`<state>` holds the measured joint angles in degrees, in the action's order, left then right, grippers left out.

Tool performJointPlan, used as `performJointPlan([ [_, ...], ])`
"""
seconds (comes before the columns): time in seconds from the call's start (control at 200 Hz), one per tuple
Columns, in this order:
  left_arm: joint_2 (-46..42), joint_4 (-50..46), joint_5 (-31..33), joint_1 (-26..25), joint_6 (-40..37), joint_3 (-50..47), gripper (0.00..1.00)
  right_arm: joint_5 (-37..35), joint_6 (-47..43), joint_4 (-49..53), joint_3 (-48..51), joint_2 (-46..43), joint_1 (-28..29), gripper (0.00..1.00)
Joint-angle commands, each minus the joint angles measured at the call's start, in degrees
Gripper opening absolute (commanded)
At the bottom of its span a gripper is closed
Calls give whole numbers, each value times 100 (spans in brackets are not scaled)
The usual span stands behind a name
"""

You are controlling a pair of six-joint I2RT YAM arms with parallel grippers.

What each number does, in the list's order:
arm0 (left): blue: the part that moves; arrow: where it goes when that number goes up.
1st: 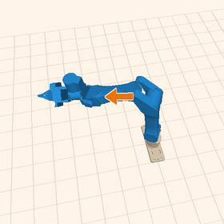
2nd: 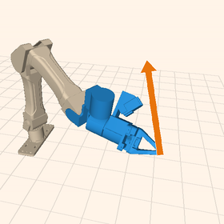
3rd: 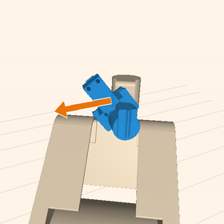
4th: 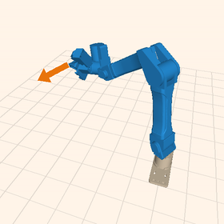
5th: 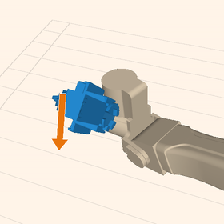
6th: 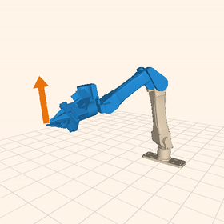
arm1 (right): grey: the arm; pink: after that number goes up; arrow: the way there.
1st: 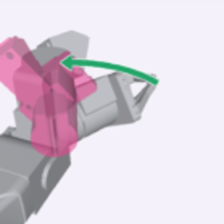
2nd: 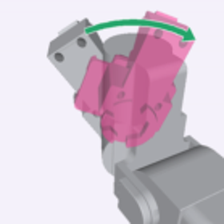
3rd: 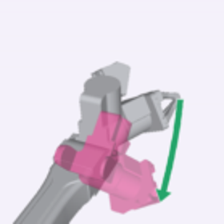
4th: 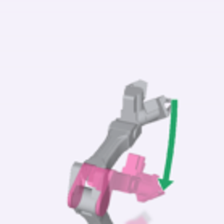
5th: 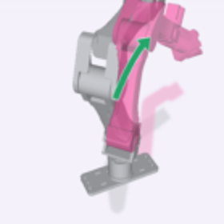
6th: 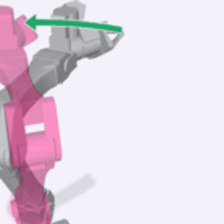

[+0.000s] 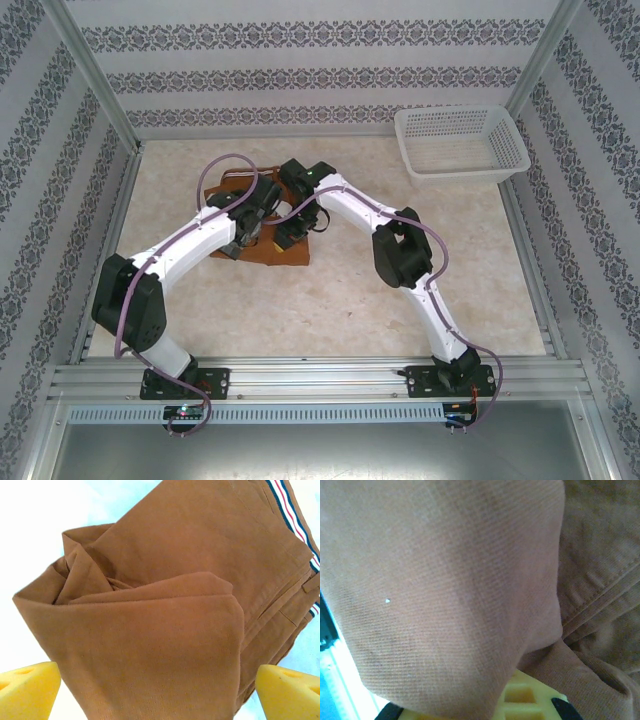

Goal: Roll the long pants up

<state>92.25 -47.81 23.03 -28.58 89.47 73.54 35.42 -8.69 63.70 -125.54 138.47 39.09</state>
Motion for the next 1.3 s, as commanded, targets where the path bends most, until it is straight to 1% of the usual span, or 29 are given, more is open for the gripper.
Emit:
performJointPlan([
  [0.0, 8, -194, -472, -452, -260, 56, 100, 966, 354, -711, -241, 96, 194, 0],
  [0.075, -16, -156, -420, -549, -235, -128, 100, 1065, 409, -767, -252, 111, 187, 0],
  [0.165, -21, 57, -215, -603, -162, -488, 100, 1137, 458, -804, -262, 102, 189, 0],
  [0.215, 45, 198, -70, -601, -144, -691, 100, 1156, 489, -818, -258, 84, 192, 0],
  [0.315, 297, 155, 184, -605, -171, -845, 100, 1194, 517, -800, -239, 36, 191, 0],
  [0.405, 531, 76, 477, -609, 46, -1019, 100, 1247, 557, -870, -155, -46, 187, 0],
  [0.54, 728, -89, 1011, -477, 853, -1361, 100, 1266, 618, -963, -41, -108, 174, 0],
  [0.684, 565, 498, 1010, -135, 1429, -1912, 100, 1226, 606, -897, -32, -110, 164, 0],
  [0.769, 365, 910, 987, 94, 1461, -2177, 100, 1213, 554, -840, -8, -140, 144, 0],
  [0.864, 308, 970, 944, 364, 1474, -2189, 100, 1200, 536, -837, 58, -193, 117, 0],
  [0.959, 182, 1106, 930, 639, 1672, -2376, 100, 1204, 552, -867, 137, -232, 93, 0],
  [1.059, 74, 1308, 793, 922, 1570, -2486, 100, 1226, 543, -898, 251, -284, 67, 0],
  [1.264, 273, 1471, 764, 1041, 1385, -2352, 100, 1299, 601, -1002, 385, -315, 56, 0],
  [1.279, 283, 1513, 750, 1046, 1373, -2355, 99, 1307, 602, -1008, 407, -325, 56, 0],
  [1.294, 301, 1556, 741, 1058, 1352, -2362, 96, 1315, 600, -1020, 422, -333, 62, 0],
])
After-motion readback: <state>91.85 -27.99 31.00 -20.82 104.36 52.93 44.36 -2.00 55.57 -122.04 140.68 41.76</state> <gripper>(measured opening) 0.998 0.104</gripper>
